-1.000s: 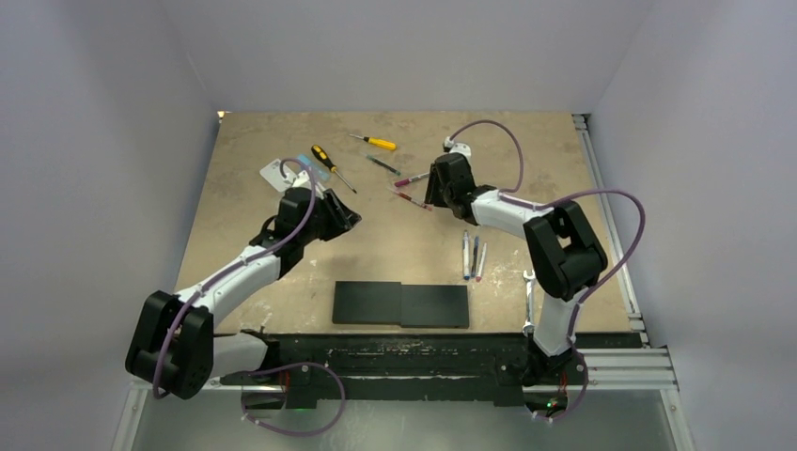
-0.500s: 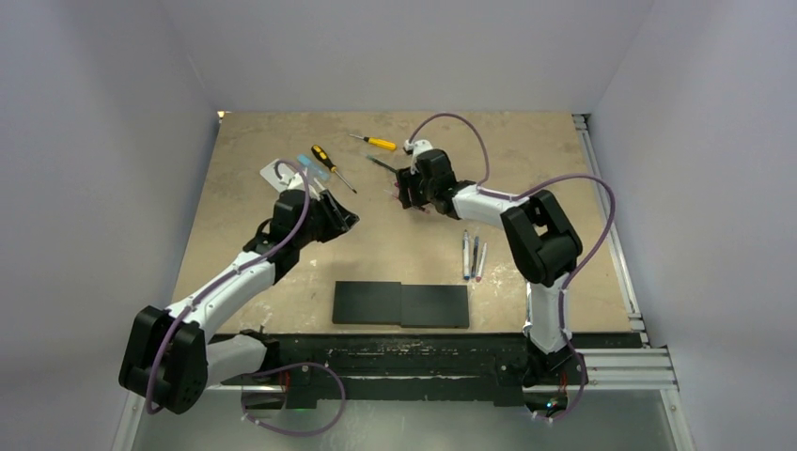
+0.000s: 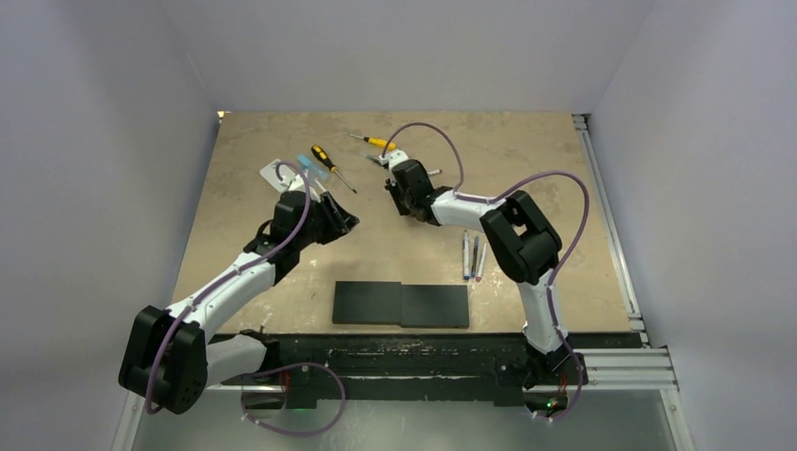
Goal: Open the pen caps
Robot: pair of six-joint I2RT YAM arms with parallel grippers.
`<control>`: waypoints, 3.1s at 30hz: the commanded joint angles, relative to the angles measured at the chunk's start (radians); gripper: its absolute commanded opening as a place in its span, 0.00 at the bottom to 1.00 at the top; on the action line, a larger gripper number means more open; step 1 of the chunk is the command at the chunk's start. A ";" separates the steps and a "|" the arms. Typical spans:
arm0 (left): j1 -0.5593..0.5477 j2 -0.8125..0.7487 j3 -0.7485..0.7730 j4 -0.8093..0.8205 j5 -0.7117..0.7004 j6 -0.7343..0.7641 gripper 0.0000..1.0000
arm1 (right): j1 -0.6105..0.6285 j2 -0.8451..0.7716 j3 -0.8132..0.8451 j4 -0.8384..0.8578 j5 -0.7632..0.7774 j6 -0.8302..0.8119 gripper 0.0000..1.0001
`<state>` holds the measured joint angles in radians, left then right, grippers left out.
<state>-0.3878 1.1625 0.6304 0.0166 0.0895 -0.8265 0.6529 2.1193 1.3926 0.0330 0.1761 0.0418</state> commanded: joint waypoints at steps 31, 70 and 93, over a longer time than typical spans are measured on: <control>-0.024 -0.060 0.029 0.725 0.315 -0.180 0.62 | 0.106 -0.975 -0.651 0.352 -0.264 0.341 0.00; -0.092 0.132 0.114 1.081 0.575 -0.445 0.00 | 0.019 -1.055 -0.553 0.323 -0.674 0.574 0.67; -0.105 0.101 0.129 1.076 0.634 -0.407 0.00 | -0.064 -0.940 -0.559 0.682 -0.946 0.891 0.00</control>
<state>-0.4854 1.2881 0.7406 1.0431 0.7063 -1.2377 0.5854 1.1793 0.8173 0.5842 -0.7113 0.8551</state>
